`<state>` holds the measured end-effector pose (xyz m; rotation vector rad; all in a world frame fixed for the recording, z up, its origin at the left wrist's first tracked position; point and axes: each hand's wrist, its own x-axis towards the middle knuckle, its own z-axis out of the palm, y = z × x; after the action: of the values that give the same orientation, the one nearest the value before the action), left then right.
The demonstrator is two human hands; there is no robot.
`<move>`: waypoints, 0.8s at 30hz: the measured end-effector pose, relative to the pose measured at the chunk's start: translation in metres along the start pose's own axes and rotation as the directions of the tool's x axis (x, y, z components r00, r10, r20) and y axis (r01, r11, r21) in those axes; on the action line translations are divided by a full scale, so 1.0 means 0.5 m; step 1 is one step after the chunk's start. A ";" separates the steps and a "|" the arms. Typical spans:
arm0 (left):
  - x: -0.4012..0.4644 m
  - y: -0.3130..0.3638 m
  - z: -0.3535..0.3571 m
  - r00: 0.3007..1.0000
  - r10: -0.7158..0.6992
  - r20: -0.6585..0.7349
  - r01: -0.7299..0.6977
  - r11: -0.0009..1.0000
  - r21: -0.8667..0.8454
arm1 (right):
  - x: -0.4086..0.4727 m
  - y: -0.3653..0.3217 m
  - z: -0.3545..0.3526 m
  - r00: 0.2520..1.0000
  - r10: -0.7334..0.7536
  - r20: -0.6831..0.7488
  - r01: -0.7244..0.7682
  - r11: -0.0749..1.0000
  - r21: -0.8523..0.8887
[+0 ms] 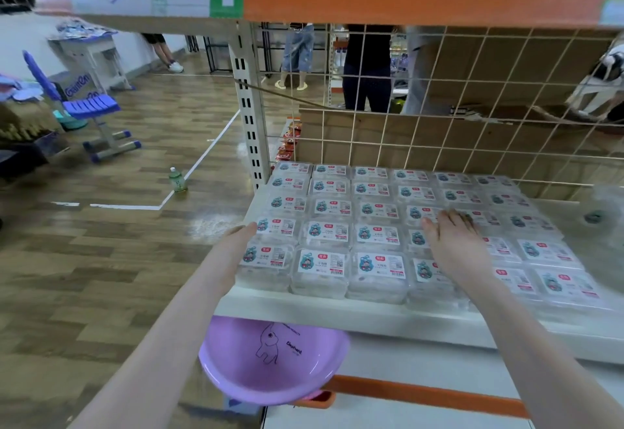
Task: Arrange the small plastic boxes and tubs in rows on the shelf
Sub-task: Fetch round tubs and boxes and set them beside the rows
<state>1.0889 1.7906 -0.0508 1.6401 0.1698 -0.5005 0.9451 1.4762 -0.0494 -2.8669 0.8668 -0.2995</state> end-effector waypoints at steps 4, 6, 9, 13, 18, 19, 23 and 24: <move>0.002 0.008 0.017 0.988 0.148 -0.035 -0.138 0.968 0.207 | -0.002 0.006 -0.021 0.999 -0.026 -0.031 0.026 0.999 0.020; -0.004 0.023 0.034 0.934 0.350 -0.065 -0.292 0.858 0.423 | 0.001 0.020 -0.034 1.000 -0.028 -0.013 0.028 1.000 -0.012; 0.009 0.043 0.062 0.858 0.504 0.094 -0.415 0.576 0.704 | 0.011 0.052 -0.043 0.998 -0.037 0.055 0.039 0.999 -0.028; 0.036 0.039 0.092 0.850 0.498 0.174 -0.386 0.363 0.848 | 0.017 0.080 -0.034 0.992 -0.031 0.124 0.030 1.000 0.006; 0.046 0.027 0.097 0.836 0.526 0.158 -0.344 0.277 0.897 | 0.022 0.084 -0.019 0.991 -0.008 0.132 0.006 1.000 0.015; 0.048 0.030 0.098 0.842 0.516 0.157 -0.350 0.302 0.887 | 0.022 0.083 -0.017 0.992 -0.009 0.130 0.007 1.000 0.016; 0.068 0.060 0.115 0.858 0.494 0.143 -0.361 0.380 0.852 | 0.033 0.086 -0.025 0.994 -0.011 0.108 0.007 0.999 0.034; 0.073 0.074 0.121 0.866 0.480 0.138 -0.351 0.388 0.852 | 0.039 0.090 -0.028 0.996 -0.008 0.094 0.007 1.000 0.012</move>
<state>1.1227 1.7201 -0.0360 2.6192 -0.5074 -0.0266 0.9338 1.4270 -0.0411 -2.8484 0.8343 -0.1680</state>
